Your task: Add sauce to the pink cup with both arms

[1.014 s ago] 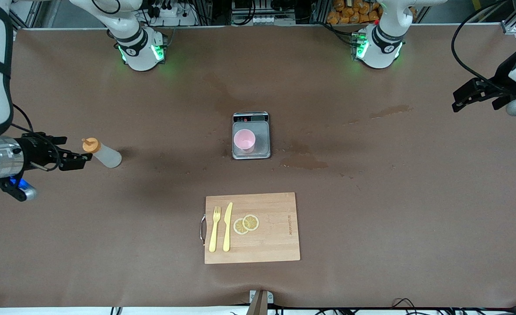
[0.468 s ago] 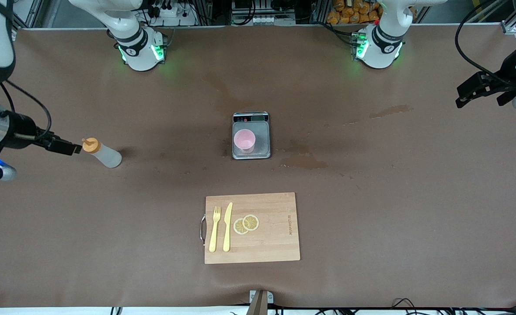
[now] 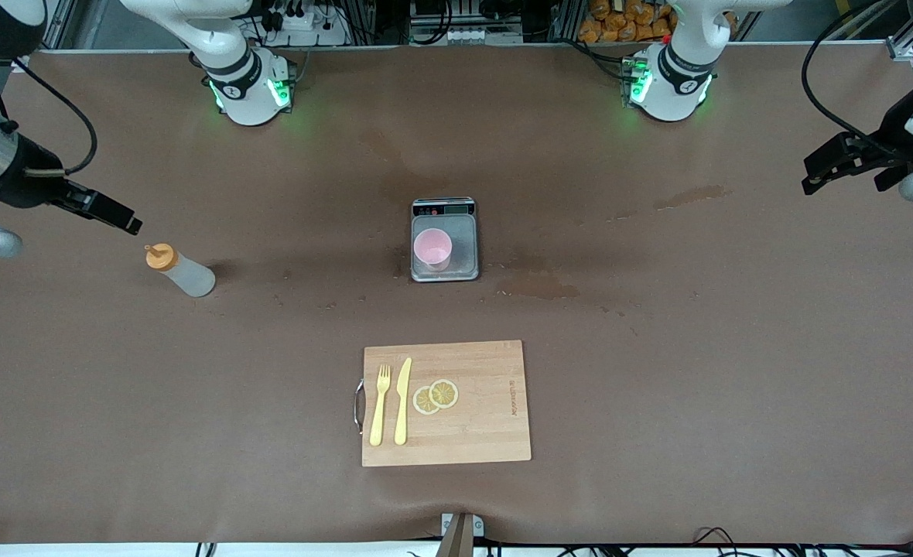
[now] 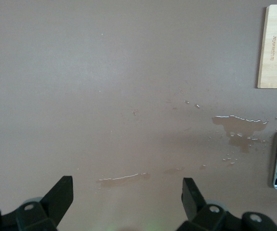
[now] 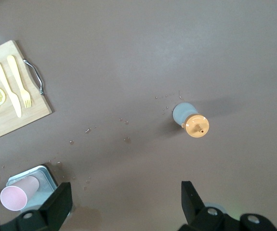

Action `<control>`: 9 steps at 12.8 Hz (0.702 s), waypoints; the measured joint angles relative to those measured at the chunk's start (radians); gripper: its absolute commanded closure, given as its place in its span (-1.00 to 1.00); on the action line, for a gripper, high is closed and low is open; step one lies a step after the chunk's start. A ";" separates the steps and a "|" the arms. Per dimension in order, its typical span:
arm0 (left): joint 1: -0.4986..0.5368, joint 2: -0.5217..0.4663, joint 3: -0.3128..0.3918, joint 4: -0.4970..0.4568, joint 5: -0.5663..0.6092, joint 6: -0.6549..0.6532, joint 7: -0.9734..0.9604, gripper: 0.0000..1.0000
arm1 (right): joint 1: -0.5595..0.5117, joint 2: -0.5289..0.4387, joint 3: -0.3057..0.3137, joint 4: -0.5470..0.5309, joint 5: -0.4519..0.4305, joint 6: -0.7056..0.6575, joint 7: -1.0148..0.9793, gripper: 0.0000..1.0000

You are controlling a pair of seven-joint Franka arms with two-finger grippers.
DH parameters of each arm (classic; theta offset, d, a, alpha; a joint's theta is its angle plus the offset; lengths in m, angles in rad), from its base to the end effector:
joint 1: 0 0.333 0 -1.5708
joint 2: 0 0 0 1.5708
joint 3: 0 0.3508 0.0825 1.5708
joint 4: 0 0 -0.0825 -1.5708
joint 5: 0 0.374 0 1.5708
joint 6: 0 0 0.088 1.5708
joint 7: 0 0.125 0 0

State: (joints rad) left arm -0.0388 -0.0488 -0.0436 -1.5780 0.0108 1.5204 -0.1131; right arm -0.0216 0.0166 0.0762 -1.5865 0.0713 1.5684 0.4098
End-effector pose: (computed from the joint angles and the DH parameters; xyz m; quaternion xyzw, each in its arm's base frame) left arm 0.5207 -0.0423 0.6596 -0.9998 -0.0156 0.0038 0.0069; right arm 0.5471 0.0385 0.6251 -0.9834 0.1770 0.0252 0.0313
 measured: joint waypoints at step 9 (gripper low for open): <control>0.006 0.002 0.003 -0.001 0.000 -0.055 0.000 -1.00 | 0.000 -0.012 -0.002 0.025 -0.072 0.085 -0.068 -1.00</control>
State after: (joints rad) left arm -0.0326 -0.0468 -0.0410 -1.5793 0.0108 1.4659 -0.1131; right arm -0.0216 0.0042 0.0747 -1.5615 -0.0007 1.6537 0.3420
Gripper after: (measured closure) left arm 0.000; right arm 0.000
